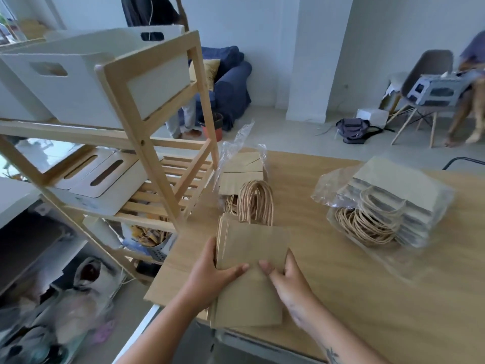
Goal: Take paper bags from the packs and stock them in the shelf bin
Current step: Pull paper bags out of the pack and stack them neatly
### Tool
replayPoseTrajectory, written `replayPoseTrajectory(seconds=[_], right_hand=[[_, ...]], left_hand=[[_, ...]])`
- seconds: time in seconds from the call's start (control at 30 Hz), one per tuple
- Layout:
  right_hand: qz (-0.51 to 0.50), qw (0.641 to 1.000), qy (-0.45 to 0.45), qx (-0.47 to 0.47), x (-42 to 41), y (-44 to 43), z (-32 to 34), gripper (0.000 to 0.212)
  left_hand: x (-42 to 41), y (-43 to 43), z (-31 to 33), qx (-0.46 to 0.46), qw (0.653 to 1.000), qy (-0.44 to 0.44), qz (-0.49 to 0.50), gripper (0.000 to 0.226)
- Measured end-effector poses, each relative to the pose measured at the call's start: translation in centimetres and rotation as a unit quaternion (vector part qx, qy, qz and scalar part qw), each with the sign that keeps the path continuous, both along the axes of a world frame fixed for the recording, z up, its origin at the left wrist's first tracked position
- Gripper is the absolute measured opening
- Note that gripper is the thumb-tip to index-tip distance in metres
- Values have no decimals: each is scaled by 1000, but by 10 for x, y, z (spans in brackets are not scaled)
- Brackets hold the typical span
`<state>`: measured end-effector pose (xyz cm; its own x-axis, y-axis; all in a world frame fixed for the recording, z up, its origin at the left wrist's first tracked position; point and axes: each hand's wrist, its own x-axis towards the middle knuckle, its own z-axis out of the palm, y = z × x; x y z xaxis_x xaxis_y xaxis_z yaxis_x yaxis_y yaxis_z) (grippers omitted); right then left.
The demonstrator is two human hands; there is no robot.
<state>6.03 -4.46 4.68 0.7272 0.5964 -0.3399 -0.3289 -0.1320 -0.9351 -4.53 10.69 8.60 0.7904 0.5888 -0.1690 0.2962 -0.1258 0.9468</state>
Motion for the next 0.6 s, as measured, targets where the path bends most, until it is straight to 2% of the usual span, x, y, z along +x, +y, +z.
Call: replayPoseTrajectory(seconds=[0.07, 0.13, 0.2, 0.27, 0.33, 0.37, 0.43, 0.57, 0.6], right_hand=[[-53, 998, 0, -34, -18, 4, -9, 103], [-101, 992, -17, -68, -35, 10, -10, 85], [-133, 985, -46, -101, -51, 15, -11, 73], [-176, 956, -150, -183, -63, 20, -19, 74], [-204, 899, -292, -255, -74, 24, -30, 74], [-194, 880, -338, -274, -79, 25, -37, 72], [-146, 863, -380, -300, -87, 28, -42, 65], [-89, 823, -419, -373, -83, 27, -40, 62], [-74, 823, -412, -383, -80, 25, -38, 62]], left_hand=[[0, 4, -6, 3, 1000, 13, -15, 74], [0, 9, -11, 5, 999, 17, -33, 85], [1, 14, -14, 28, 997, 20, -65, 74], [0, 18, -15, 55, 994, 37, -91, 64], [-1, 21, -21, 82, 989, 62, -104, 62], [-2, 22, -23, 96, 986, 79, -107, 64], [0, 24, -27, 112, 983, 97, -107, 65], [13, 23, -31, 130, 979, 110, -116, 63], [15, 22, -32, 129, 978, 112, -119, 63]])
